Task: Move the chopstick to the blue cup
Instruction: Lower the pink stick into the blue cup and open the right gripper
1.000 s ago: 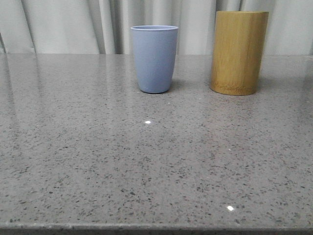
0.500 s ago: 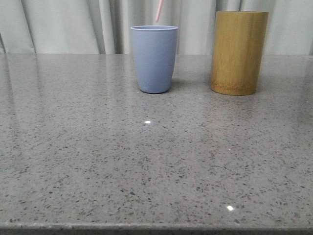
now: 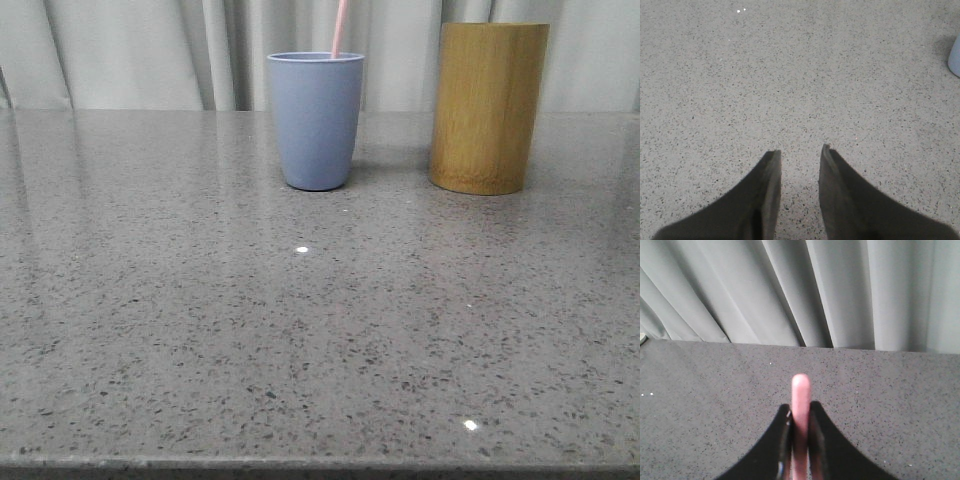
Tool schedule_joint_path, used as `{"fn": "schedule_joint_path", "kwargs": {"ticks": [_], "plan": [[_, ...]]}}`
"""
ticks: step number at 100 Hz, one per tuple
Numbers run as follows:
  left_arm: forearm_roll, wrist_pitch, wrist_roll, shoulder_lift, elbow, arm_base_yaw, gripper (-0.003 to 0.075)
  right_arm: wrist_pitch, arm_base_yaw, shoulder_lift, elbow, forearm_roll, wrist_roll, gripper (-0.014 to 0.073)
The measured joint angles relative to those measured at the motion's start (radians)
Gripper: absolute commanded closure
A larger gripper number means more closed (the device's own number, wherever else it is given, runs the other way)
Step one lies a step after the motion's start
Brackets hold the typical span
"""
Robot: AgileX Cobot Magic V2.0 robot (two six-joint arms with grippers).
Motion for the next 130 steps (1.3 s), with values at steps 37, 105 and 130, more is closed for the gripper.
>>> {"fn": "schedule_joint_path", "kwargs": {"ticks": [37,105,130], "plan": [[0.000,0.002,0.000,0.000,0.000,0.000,0.0533,0.026,0.000,0.022,0.000,0.000,0.000,0.0541],[0.008,0.002,0.000,0.000,0.000,0.000,0.0533,0.061,0.000,0.010,0.000,0.000,0.000,0.0382],[0.018,0.004,0.000,0.000,0.000,0.000,0.0533,0.147,-0.011,-0.063,0.000,-0.030,0.000,0.0387]]}}
